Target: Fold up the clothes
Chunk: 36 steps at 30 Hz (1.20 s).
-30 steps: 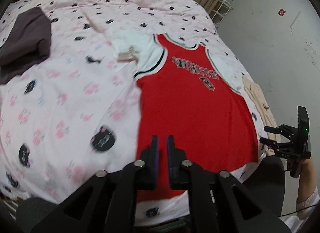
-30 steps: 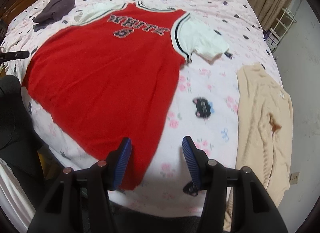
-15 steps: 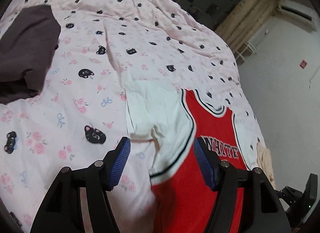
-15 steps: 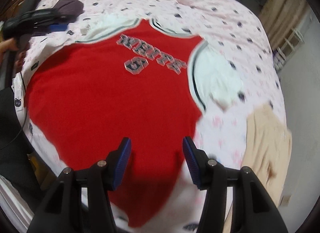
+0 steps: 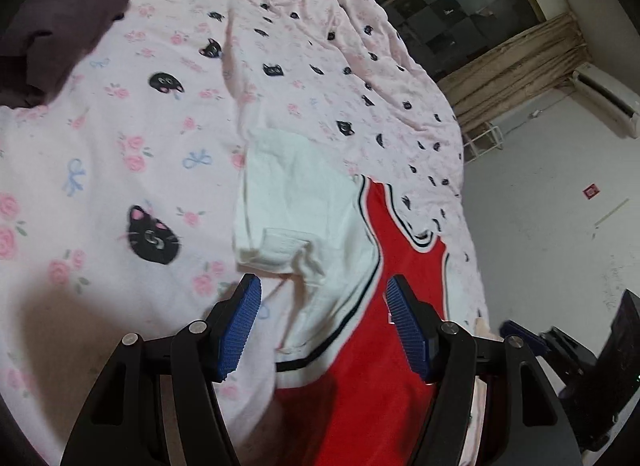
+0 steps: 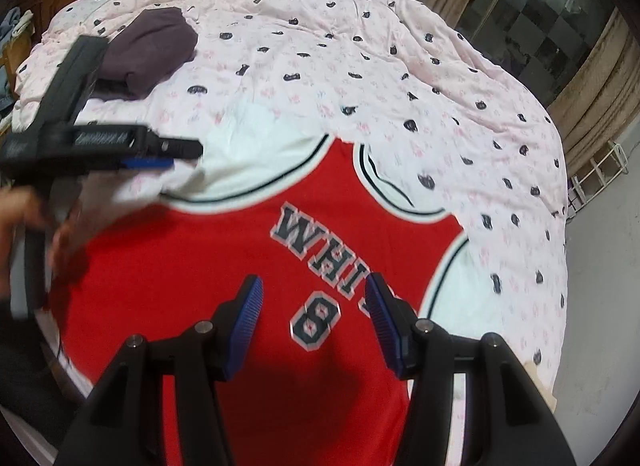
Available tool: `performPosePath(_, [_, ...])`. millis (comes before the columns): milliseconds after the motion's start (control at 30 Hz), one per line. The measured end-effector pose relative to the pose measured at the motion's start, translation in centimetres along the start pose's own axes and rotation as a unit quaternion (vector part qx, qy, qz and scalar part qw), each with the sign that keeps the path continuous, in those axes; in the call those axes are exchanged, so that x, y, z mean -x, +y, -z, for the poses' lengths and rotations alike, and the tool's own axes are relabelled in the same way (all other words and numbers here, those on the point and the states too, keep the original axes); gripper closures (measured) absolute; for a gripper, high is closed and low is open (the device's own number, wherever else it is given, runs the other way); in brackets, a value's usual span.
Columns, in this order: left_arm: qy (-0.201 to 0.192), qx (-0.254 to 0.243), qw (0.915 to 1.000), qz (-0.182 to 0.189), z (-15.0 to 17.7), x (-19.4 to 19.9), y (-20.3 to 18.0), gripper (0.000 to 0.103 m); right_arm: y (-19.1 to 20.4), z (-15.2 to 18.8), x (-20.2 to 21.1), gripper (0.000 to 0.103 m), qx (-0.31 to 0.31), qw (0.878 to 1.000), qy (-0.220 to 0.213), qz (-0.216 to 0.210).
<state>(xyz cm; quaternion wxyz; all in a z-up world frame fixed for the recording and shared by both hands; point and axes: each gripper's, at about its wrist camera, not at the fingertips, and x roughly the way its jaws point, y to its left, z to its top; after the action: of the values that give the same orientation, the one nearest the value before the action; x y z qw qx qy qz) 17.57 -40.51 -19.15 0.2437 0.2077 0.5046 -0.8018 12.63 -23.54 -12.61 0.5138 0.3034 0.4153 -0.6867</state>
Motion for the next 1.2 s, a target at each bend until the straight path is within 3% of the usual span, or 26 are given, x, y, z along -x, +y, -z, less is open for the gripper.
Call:
performPosePath(200, [0.017, 0.079, 0.9962, 0.031, -0.9, -1.0, 2.1, 0.043, 0.7, -1.7, -1.6, 0.048, 0.000, 1.000, 0.004, -0.005])
performPosePath(633, [-0.028, 0.134, 0.9902, 0.029, -1.6, -1.5, 3.0, 0.044, -1.1, 0.1, -1.5, 0.048, -0.021, 1.000, 0.015, 0.001])
performPosePath(833, [-0.044, 0.135, 0.9894, 0.030, -2.2, -1.6, 3.8, 0.059, -2.0, 0.2, -0.8, 0.047, -0.022, 1.000, 0.013, 0.009])
performPosePath(900, [-0.045, 0.133, 0.9896, 0.030, -2.4, -1.6, 4.1, 0.078, -2.1, 0.2, -0.9, 0.047, -0.021, 1.000, 0.013, 0.009])
performPosePath(967, [-0.045, 0.131, 0.9899, 0.032, -2.4, -1.6, 4.1, 0.085, -2.1, 0.0, -1.0, 0.047, -0.019, 1.000, 0.013, 0.008])
performPosePath(1033, [-0.045, 0.128, 0.9903, 0.032, -2.4, -1.7, 4.0, 0.086, -2.1, -0.7, -1.3, 0.047, -0.013, 1.000, 0.012, 0.006])
performPosePath(1200, [-0.044, 0.154, 0.9866, 0.031, -2.1, -1.4, 4.6, 0.086, -1.8, -6.0, -1.9, 0.046, 0.033, 0.999, -0.005, -0.028])
